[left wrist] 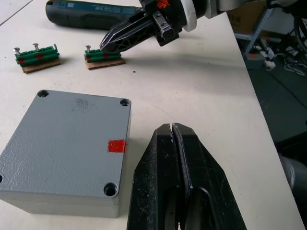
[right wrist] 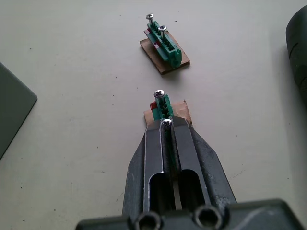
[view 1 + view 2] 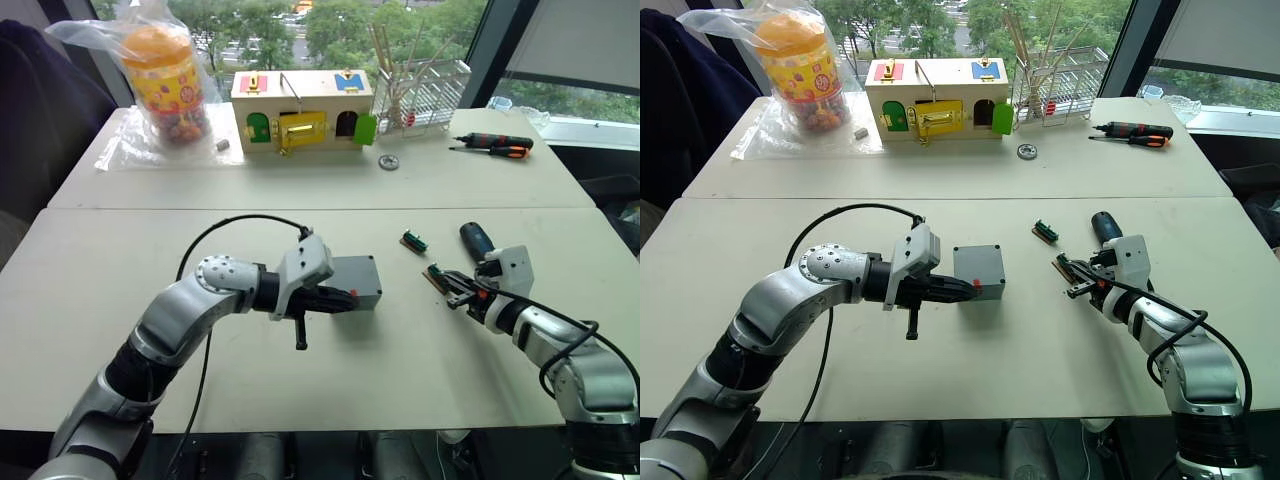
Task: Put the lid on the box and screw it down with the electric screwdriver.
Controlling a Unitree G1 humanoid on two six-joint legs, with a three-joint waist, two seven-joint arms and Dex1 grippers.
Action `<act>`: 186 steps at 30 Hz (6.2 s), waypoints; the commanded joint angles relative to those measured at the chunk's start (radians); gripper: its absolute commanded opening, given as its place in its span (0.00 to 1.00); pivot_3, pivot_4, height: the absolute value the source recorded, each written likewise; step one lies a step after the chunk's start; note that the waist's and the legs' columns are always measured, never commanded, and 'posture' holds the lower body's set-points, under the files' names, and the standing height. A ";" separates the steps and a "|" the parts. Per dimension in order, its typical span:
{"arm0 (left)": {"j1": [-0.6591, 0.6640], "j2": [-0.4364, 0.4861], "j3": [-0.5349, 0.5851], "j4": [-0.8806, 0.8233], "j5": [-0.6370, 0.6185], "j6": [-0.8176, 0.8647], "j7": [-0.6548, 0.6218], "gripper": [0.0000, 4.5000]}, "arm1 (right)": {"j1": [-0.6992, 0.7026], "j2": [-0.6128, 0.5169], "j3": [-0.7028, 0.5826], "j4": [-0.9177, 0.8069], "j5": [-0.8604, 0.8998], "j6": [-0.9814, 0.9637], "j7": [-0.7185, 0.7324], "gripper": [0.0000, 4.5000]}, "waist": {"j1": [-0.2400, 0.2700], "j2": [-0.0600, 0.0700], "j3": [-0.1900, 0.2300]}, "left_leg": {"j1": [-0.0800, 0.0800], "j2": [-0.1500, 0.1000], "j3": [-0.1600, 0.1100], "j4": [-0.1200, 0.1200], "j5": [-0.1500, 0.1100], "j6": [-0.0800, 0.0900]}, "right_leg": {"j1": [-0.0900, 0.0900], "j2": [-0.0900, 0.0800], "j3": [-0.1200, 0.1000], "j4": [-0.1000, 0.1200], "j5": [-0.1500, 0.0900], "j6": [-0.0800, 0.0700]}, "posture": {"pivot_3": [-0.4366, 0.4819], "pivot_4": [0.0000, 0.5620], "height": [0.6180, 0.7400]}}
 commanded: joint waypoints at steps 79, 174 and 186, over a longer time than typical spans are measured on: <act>0.076 0.025 0.216 0.073 -0.063 -0.025 0.084 0.00 | -0.289 0.030 0.205 0.015 0.079 0.015 0.205 0.51 | -0.002 0.000 0.000 | -0.001 0.000 0.000 0.000 0.000 0.000 | -0.001 0.000 -0.001 0.001 0.000 0.000 | 0.48 0.27 0.76; -0.122 -0.085 0.061 0.338 0.088 -0.217 -0.100 0.00 | -0.423 0.450 -0.239 -0.199 0.223 0.130 0.087 0.40 | -0.024 0.018 0.010 | -0.002 -0.006 0.001 -0.004 0.003 -0.004 | -0.003 0.001 -0.003 0.003 -0.001 -0.002 | 0.48 0.27 0.76; -0.090 -0.097 -0.001 0.349 0.193 -0.249 -0.084 0.00 | -0.355 0.388 -0.069 -0.064 0.152 -0.123 0.088 0.40 | -0.024 0.018 0.010 | -0.002 -0.005 0.001 -0.004 0.003 -0.004 | -0.002 0.000 -0.003 0.003 -0.001 -0.002 | 0.48 0.27 0.76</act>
